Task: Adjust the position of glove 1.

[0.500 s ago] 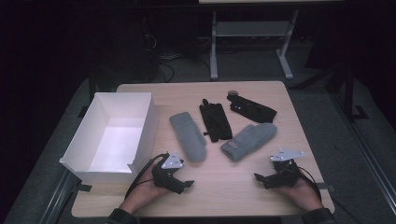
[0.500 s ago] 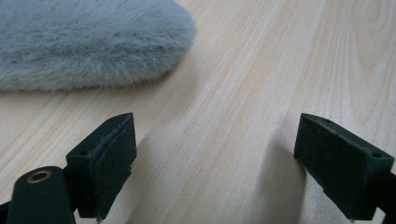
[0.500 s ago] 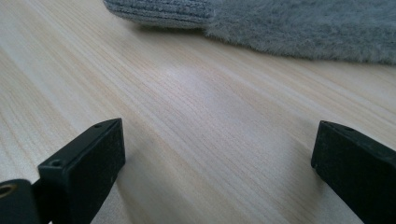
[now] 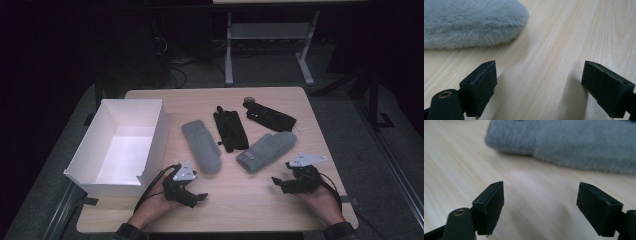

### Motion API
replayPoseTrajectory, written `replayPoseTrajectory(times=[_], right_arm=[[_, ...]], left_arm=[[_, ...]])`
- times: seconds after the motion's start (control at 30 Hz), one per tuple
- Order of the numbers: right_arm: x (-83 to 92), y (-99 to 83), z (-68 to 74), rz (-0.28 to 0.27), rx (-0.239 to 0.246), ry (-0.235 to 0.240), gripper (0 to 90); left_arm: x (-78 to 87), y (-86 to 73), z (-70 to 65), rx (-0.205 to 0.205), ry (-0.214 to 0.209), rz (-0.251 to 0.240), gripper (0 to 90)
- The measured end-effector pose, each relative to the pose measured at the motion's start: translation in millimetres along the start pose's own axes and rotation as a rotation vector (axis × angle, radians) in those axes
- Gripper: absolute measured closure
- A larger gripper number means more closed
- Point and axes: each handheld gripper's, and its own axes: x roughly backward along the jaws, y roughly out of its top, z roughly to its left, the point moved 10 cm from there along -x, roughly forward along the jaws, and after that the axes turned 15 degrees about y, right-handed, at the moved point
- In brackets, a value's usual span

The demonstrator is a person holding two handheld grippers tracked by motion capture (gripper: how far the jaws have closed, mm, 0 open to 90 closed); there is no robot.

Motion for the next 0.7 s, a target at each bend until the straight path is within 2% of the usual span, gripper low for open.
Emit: replayPoseTrajectory(times=[0.13,0.27,0.53,0.67,0.7], right_arm=[[1.5,9.4,-3.4,-0.018,-0.007,-0.018,31.7],[3.6,23.0,-8.1,-0.046,-0.031,0.008,40.8],[2.4,49.8,-26.5,-0.078,-0.037,-0.004,44.2],[-4.4,64.0,-41.1,-0.089,-0.049,-0.012,45.5],[-4.4,64.0,-41.1,-0.089,-0.049,-0.012,45.5]], left_arm=[[0.0,0.0,-0.2,0.002,-0.001,0.001,12.4],[0.2,-0.1,-0.4,0.004,-0.001,0.003,12.4],[0.2,-0.6,-0.3,0.0,-0.005,0.007,12.3],[0.6,-0.7,-0.4,-0.001,-0.006,0.011,12.3],[0.3,-0.5,-0.3,-0.001,-0.006,0.009,12.3]])
